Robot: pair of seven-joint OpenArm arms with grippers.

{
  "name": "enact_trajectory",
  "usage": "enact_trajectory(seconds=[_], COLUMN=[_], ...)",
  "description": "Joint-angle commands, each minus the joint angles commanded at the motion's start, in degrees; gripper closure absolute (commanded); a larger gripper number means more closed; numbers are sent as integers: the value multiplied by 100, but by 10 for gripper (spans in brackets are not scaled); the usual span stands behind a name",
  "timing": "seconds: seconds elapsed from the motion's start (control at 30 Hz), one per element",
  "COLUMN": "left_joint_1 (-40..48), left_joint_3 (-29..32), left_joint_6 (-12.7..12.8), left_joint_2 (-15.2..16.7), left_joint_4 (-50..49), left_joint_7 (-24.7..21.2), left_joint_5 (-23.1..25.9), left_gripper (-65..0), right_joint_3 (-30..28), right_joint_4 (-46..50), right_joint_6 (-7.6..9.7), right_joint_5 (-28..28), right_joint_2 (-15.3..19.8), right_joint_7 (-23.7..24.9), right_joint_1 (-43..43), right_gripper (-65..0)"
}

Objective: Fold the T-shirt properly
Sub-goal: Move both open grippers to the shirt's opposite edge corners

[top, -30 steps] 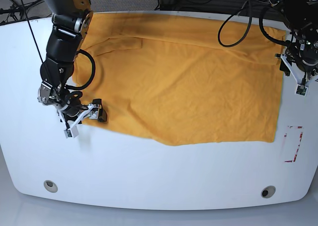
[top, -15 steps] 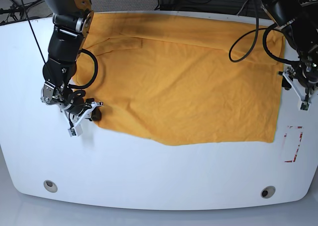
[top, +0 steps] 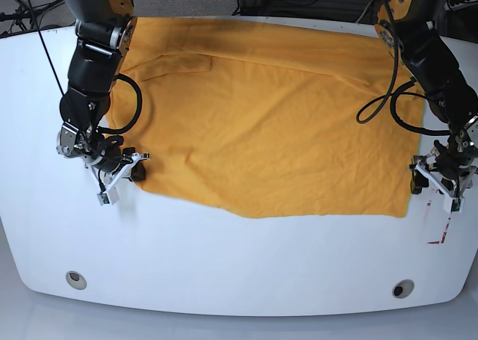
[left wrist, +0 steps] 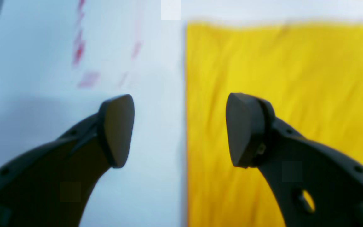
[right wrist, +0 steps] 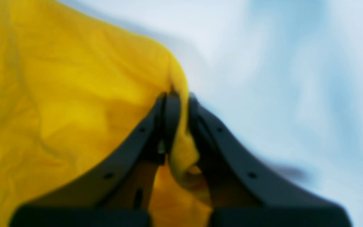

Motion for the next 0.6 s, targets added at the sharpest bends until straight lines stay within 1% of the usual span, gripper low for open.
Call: enact_trajectory(seconds=[0.17,0.23,0.3,0.33,0.37,0.47,0.5,0.53,0.6], left_joint_1=[-413,-501,-519,-527,-536,-536,-536,-536,-536], left_joint_3=[70,220,457,536,686,923,941,985,993], left_joint_6=[18,176,448,545,738,1011,1037,1143,1248], left_joint_2=[-18,-62,-220,-255,-325,-396,-396,-396,-440], left_joint_4=[-932,-1196,-1424,-1503,-1635,-1846,-1873,-1899,-1881], left_joint_7=[-448,-563,-686,-738,-870,-1116,-1143,-1143,-1055], left_joint_5=[9,9,0,-9,-18,-18,-18,-9,0], left_gripper=[-426,-426,-426,-426,-428,-428,-428,-428,-428], right_joint_3=[0,0,0,0,0,0,0,0,0], right_joint_4=[53,53,53,53,53,53,53,53,53], right_joint_6=[0,0,0,0,0,0,0,0,0], right_joint_5=[0,0,0,0,0,0,0,0,0], right_joint_2=[-9,-9,0,0,0,-9,-18,-26,-26], right_joint_7=[0,-35,-88,-97,-97,-97,-97,-97,-105], right_joint_1=[-9,-9,-9,-9,-9,-9,-9,-9,-9], right_gripper=[-2,-2,-2,-2,-2,-2,-2,-2,-2])
